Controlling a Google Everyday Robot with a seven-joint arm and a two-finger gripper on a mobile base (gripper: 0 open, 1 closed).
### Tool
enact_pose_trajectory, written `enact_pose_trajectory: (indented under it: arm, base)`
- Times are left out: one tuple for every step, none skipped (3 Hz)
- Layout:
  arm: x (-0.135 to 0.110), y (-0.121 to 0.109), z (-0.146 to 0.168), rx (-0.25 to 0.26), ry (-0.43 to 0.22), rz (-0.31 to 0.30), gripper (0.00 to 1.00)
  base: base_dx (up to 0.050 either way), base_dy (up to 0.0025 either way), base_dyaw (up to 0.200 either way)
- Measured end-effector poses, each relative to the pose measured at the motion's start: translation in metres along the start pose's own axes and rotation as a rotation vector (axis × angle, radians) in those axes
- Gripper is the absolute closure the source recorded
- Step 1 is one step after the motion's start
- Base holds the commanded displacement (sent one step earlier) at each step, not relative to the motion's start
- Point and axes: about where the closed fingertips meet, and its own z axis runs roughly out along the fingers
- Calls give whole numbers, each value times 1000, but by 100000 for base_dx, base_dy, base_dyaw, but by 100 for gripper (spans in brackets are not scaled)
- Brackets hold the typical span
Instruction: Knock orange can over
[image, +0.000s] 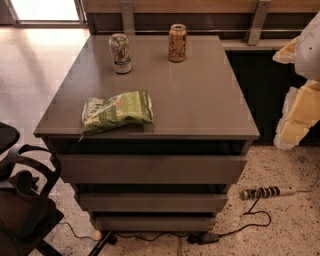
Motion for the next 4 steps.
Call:
enact_pose_trajectory:
  arm:
    - [0,0,0,0,0,0,0]
    - [0,0,0,0,0,0,0]
    - [0,0,0,1,0,0,0]
    - [0,0,0,1,0,0,0]
  base:
    - [4897,1,-33]
    - [4950,-1,17]
    - [3449,0,-10]
    - [0,0,0]
